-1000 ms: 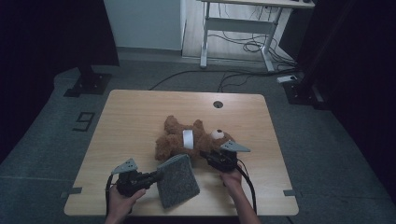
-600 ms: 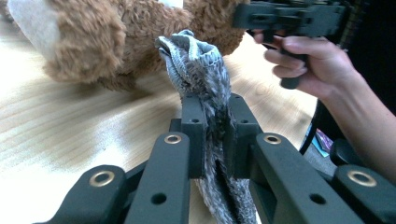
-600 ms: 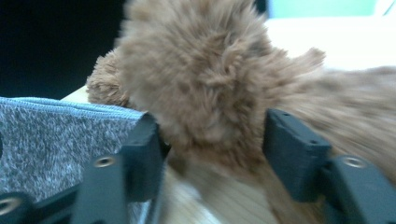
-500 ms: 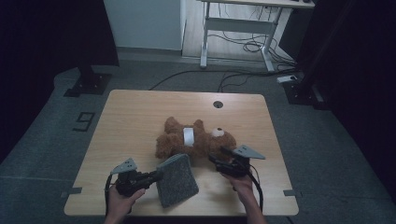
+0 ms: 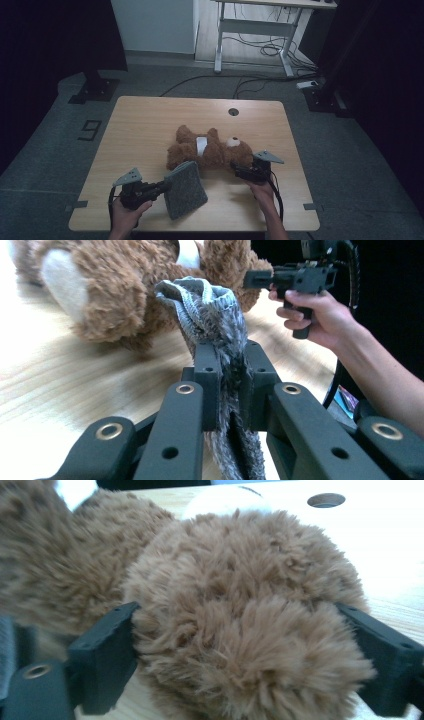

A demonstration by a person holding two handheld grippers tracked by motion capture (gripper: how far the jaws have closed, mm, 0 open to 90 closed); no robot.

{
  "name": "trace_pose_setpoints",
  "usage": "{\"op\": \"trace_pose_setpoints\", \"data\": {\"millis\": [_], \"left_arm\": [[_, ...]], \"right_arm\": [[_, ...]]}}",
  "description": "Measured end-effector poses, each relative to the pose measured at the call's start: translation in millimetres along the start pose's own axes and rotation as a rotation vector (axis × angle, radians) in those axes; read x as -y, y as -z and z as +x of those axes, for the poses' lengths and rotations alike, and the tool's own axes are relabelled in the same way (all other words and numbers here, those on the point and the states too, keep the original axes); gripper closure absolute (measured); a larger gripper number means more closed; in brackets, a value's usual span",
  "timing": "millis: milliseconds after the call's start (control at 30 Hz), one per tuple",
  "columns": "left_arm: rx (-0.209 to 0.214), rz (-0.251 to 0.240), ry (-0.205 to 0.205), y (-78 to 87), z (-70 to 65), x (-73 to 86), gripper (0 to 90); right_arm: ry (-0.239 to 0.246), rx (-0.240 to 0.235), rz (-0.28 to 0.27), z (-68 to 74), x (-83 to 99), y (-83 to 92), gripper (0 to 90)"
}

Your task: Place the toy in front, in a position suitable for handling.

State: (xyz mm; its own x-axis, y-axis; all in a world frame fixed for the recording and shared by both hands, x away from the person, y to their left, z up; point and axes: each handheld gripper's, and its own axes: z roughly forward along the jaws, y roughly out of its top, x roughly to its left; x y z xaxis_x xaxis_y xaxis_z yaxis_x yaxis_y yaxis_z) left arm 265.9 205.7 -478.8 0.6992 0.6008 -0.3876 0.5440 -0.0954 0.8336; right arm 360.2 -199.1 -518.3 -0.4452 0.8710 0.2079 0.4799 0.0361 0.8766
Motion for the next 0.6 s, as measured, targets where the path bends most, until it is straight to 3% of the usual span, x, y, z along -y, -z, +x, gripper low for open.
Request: {"op": "trace_pose_setpoints", "data": {"millis": [33, 133, 233, 400, 600], "left_arm": [[-0.001, -0.003, 0.001, 1.2, 0.1, -0.3, 80.0], [-0.003, -0.019, 0.001, 5.2, -0.2, -1.8, 80.1], [0.001, -0.037, -0.009, 9.1, -4.2, -5.7, 80.4], [-0.014, -0.068, -0.039, 13.6, -11.4, -19.1, 81.1], [0.025, -0.098, -0.025, -1.8, -9.8, -39.2, 81.2]], "right_arm": [[0.023, 0.011, 0.007, -0.1, 0.7, -0.2, 22.8], [0.033, 0.009, 0.016, -1.7, 2.8, 1.1, 36.4], [0.043, -0.007, 0.019, -4.3, 5.1, 1.7, 44.2], [0.049, -0.023, 0.015, -6.2, 6.2, 2.4, 46.7], [0.066, -0.032, 0.018, -6.3, 7.8, 3.9, 46.9]]}}
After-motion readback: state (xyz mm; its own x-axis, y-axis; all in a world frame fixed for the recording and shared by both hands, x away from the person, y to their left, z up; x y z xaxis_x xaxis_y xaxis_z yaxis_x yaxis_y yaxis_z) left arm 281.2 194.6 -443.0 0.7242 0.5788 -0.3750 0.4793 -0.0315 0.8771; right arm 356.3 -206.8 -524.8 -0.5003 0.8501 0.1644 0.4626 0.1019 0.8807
